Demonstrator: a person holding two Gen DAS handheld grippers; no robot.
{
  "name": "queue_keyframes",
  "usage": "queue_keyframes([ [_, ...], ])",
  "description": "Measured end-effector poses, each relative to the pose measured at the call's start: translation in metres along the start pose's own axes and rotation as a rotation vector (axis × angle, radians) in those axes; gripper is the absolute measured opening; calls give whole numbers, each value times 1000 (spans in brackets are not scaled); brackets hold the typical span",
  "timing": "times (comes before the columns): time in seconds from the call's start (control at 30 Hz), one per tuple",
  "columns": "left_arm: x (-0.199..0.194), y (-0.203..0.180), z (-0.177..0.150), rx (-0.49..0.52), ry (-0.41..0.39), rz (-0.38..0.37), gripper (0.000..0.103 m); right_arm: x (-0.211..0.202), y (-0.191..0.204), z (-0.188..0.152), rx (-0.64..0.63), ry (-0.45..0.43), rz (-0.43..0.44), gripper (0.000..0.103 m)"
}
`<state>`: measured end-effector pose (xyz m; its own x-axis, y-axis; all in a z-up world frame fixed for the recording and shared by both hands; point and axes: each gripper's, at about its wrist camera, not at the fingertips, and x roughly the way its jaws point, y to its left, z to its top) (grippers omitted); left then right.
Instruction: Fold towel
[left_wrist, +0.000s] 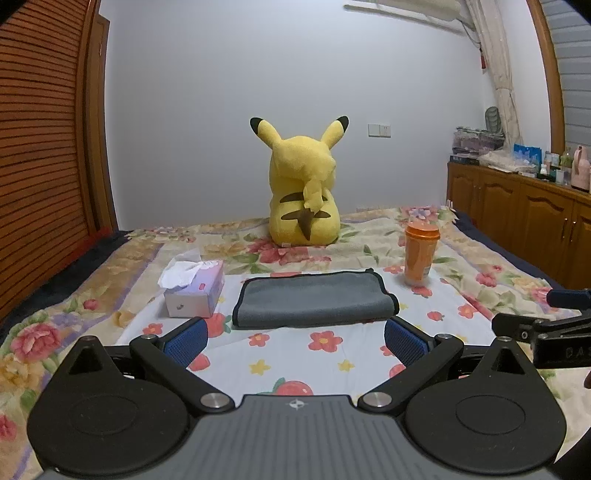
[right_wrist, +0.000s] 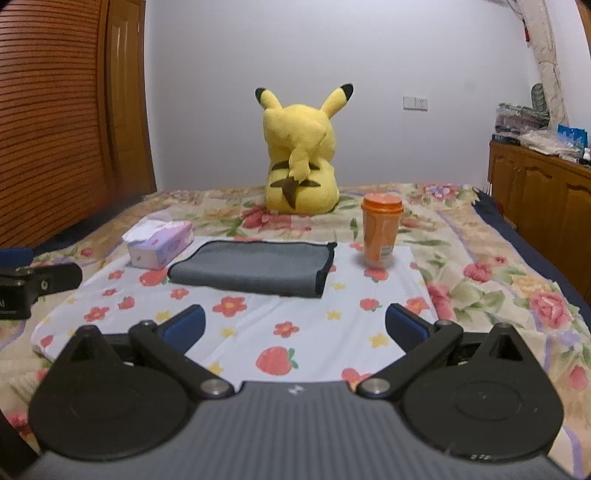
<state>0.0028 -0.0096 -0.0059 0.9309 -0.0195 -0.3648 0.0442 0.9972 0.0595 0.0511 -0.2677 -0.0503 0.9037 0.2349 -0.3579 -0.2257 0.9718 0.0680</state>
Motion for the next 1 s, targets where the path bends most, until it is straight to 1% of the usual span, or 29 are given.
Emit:
queue_keyframes([
  [0.33, -6, -4, 0, 30, -45, 2, 103, -9, -3, 2, 7, -76, -17, 103],
  [0.67, -15, -5, 2, 29, -103, -4, 103, -17, -5, 4, 5, -137, -27, 103],
  [1.0, -15, -4, 4, 15, -115, 2, 103, -22, -6, 4, 6, -167, -42, 103],
])
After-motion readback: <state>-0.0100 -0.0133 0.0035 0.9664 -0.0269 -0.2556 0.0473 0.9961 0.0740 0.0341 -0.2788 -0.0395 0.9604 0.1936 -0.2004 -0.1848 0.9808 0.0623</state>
